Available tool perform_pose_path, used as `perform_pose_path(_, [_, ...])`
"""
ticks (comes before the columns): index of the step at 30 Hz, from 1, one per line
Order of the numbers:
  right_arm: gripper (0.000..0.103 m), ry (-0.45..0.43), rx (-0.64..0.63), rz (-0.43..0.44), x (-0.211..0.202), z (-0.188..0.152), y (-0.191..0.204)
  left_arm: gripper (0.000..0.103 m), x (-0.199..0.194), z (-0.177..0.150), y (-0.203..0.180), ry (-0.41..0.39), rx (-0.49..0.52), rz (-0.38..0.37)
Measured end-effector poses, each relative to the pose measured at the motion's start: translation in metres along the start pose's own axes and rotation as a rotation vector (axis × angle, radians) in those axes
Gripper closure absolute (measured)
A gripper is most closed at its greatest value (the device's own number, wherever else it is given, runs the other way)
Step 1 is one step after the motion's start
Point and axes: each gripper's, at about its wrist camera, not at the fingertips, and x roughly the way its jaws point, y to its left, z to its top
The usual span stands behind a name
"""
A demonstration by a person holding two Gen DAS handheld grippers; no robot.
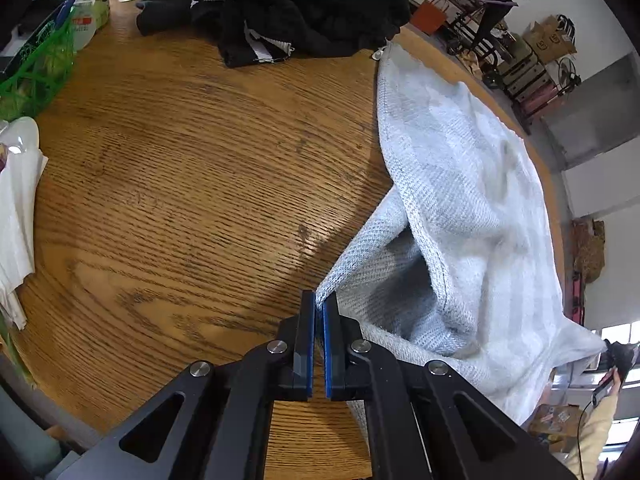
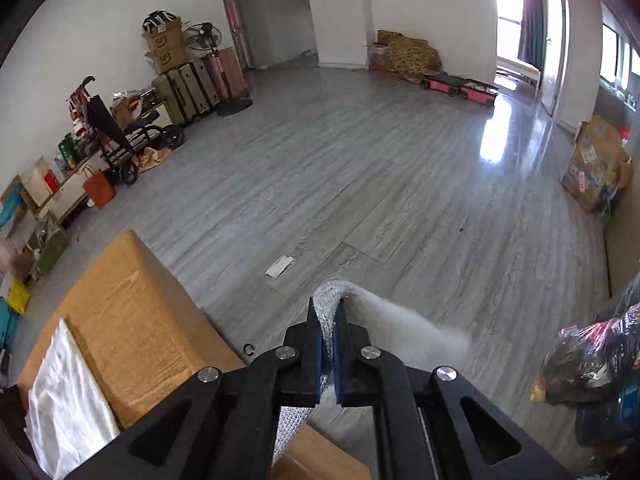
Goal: Fold clothes
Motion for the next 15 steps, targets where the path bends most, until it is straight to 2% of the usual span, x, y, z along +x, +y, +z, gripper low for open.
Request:
perform_pose_path(3, [0.098, -0.056, -0.102, 0.054, -0.008, 0.002, 0.019, 0.100, 0.011, 0.011, -0.011, -0.006, 0.025, 0.017])
perform_pose_path(5, [0.098, -0.120, -0.206, 0.123, -0.031, -0.005, 0.055, 0.100, 0.010, 0.010, -0.015, -0.002, 0.039, 0.026])
perform_pose_path(9, [0.098, -0.192, -0.420, 0.342, -0.081, -0.038, 0.142, 0.100, 0.019, 0.010, -0.019, 0.019, 0.035, 0.039])
perform_pose_path(12, [0.098, -0.186, -0.622, 0.517, -0.115, -0.083, 0.224, 0.100, 0.018, 0.007, -0.018, 0.026, 0.023, 0.027])
perform_pose_path(15, [0.098, -0.057, -0.825, 0.667, -0.119, -0.157, 0.312, 0.099, 0.014, -0.001, -0.015, 0.039, 0.005, -0.006])
